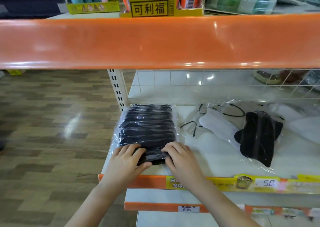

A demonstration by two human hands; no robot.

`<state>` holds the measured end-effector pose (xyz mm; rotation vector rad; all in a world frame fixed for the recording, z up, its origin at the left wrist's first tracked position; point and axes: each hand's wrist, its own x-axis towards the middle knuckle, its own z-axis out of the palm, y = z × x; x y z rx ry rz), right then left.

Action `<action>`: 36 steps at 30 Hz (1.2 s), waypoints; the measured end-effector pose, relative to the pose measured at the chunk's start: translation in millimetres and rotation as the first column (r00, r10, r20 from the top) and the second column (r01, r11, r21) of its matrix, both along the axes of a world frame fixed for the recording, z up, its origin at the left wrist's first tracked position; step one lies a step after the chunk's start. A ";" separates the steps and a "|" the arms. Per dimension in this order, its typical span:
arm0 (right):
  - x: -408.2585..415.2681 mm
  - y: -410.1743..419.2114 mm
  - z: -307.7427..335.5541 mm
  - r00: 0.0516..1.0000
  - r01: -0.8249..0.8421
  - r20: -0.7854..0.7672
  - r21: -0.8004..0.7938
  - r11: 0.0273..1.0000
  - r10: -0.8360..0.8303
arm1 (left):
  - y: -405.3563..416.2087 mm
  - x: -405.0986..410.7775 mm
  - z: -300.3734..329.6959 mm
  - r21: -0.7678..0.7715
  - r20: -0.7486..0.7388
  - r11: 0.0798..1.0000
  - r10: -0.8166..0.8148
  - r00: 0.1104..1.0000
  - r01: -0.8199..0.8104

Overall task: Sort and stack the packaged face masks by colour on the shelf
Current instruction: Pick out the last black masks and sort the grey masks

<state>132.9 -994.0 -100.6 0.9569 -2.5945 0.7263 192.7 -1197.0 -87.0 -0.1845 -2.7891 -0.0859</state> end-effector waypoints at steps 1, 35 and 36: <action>0.2 -0.1 -0.4 1.000 0.004 -0.012 0.004 1.000 -0.004 | 0.9 0.4 1.1 0.013 -0.007 1.000 -0.002 1.000 0.002; -0.7 0.2 -3.8 0.998 -0.033 -0.056 0.041 0.999 0.036 | 41.2 -7.1 6.4 0.036 0.091 0.997 0.060 0.994 -0.063; -1.1 1.0 -3.3 0.998 -0.040 -0.054 0.036 0.999 0.041 | 46.9 -8.9 7.8 0.107 0.082 0.992 0.052 0.995 -0.061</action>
